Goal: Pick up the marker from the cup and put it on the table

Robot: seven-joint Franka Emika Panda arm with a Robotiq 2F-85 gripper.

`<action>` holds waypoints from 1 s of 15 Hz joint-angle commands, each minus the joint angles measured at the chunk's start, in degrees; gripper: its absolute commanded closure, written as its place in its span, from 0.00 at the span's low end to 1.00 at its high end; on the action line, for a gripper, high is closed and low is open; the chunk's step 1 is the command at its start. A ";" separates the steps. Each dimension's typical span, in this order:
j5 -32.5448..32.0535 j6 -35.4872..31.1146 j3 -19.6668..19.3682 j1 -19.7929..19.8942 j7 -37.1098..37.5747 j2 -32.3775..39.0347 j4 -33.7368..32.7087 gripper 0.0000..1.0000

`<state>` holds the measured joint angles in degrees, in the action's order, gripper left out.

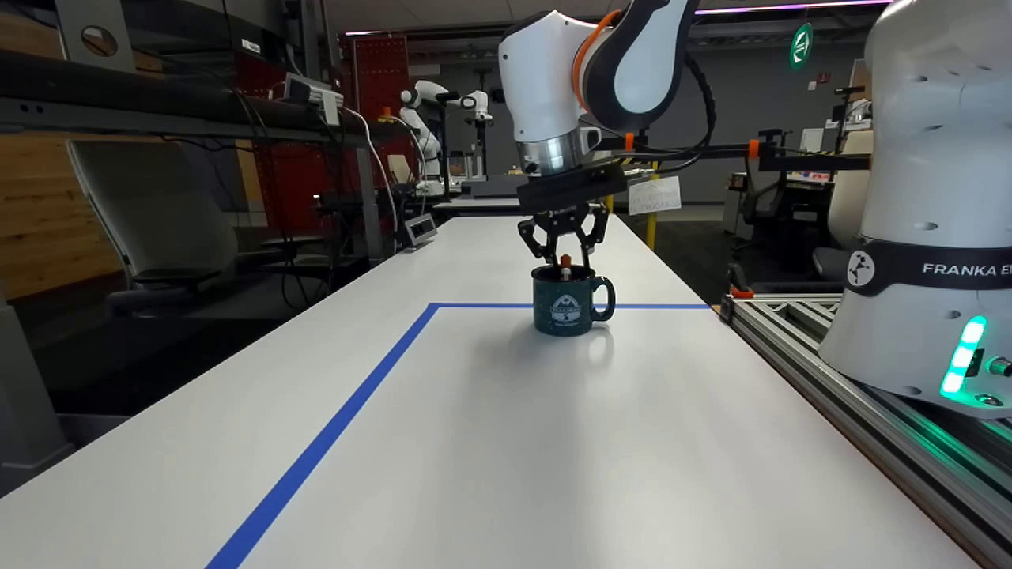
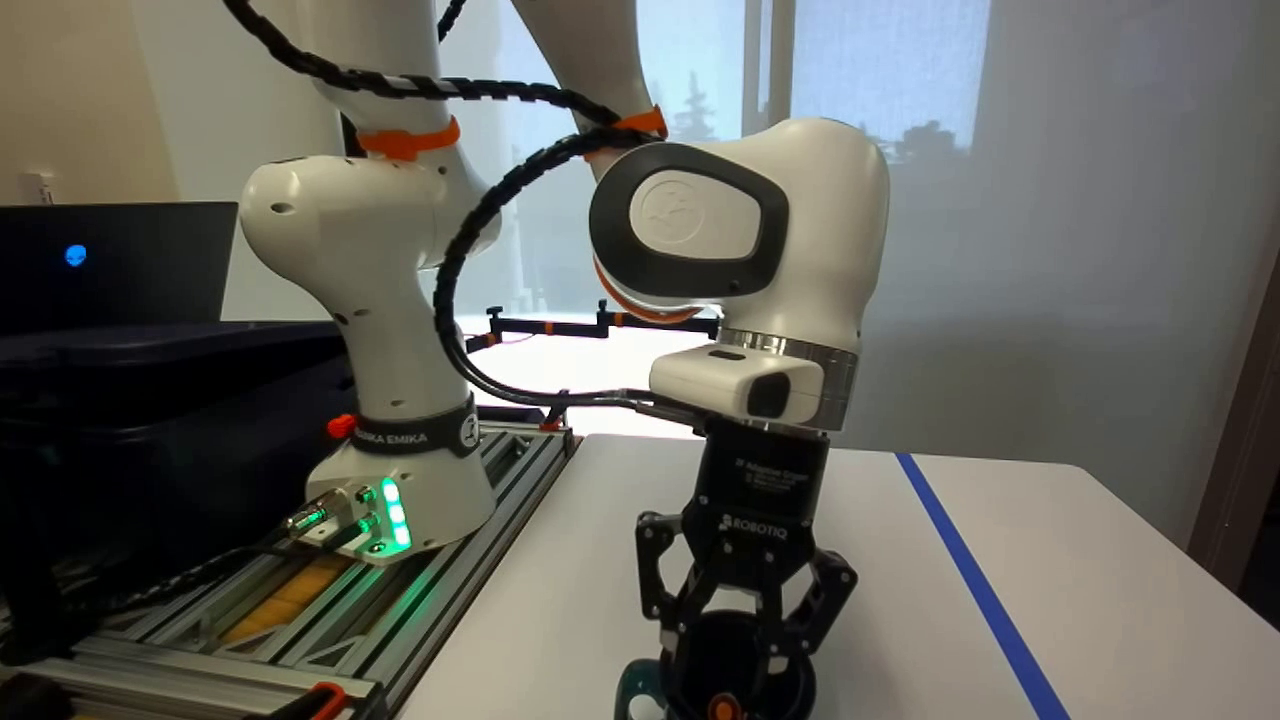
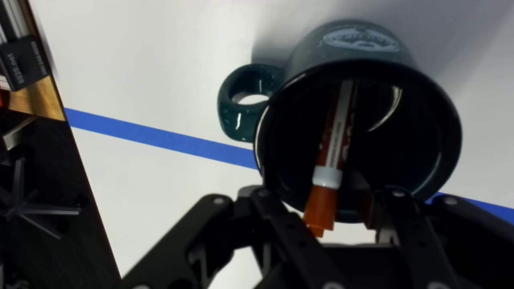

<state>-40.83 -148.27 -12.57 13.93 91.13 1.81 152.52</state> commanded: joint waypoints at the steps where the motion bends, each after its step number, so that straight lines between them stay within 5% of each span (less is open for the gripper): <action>1: 1.76 1.02 -0.04 -1.18 0.70 1.66 -1.45 0.49; 15: 6.42 3.51 -1.03 -2.91 1.70 4.99 -4.99 0.48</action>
<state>-35.67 -146.01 -12.77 12.13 92.06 5.91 148.86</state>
